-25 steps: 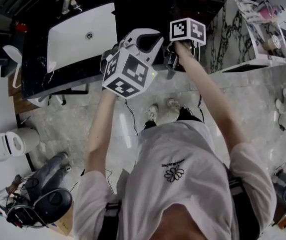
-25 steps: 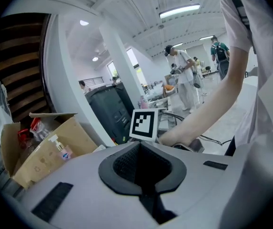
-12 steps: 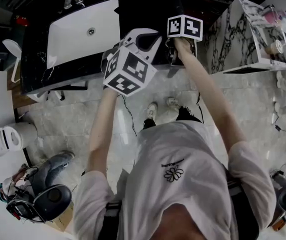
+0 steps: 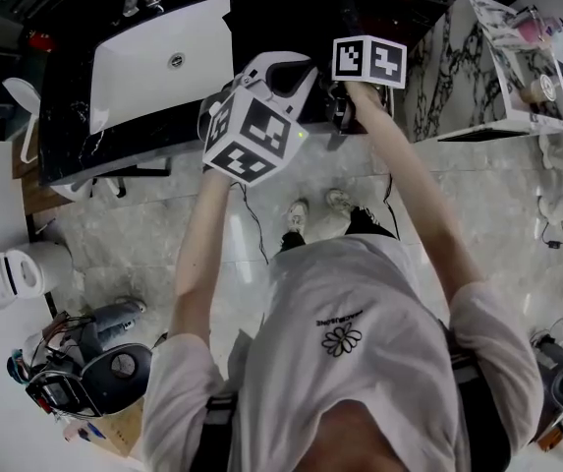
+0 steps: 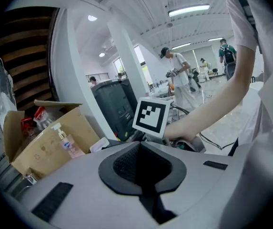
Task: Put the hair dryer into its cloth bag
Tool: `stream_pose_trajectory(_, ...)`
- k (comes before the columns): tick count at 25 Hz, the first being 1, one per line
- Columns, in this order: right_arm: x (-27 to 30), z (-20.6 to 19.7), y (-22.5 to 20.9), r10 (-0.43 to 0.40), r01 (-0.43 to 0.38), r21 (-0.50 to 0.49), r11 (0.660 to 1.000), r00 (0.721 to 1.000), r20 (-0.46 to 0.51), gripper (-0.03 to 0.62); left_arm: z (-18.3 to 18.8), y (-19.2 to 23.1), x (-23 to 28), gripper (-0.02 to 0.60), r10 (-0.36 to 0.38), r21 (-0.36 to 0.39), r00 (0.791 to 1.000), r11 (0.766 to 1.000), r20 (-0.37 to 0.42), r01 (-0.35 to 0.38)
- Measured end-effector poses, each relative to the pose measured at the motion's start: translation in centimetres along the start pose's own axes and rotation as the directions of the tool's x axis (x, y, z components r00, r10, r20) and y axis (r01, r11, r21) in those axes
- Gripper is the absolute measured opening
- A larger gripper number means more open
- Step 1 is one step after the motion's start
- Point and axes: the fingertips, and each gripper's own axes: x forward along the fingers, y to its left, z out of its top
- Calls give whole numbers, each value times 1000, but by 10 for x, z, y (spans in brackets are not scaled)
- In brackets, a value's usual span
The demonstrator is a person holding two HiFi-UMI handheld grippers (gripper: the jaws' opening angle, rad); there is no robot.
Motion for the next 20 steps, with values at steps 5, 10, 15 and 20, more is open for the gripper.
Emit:
stream_pose_trajectory(5,-26,-14,1,20,-20,-7,1000,1000,6,242,1,-3,-1,17,-1,3,1000,1000,0,1)
stream_pose_trajectory(10,-62,-37,6,45,-45,-19,999,999,24,242,0,-15,-1,17,-29,28,1000,999,-9,29)
stream_pose_trajectory(15,-100,-55,4,20,-16,-73,997,998,52,242,-11,-39,1,17,-80,61,996,995,-48,83)
stream_pose_trajectory(20,-129,-63,2,1,12,-150,989,997,83,217,-31,-65,9,17,-136,46,986,989,-93,140)
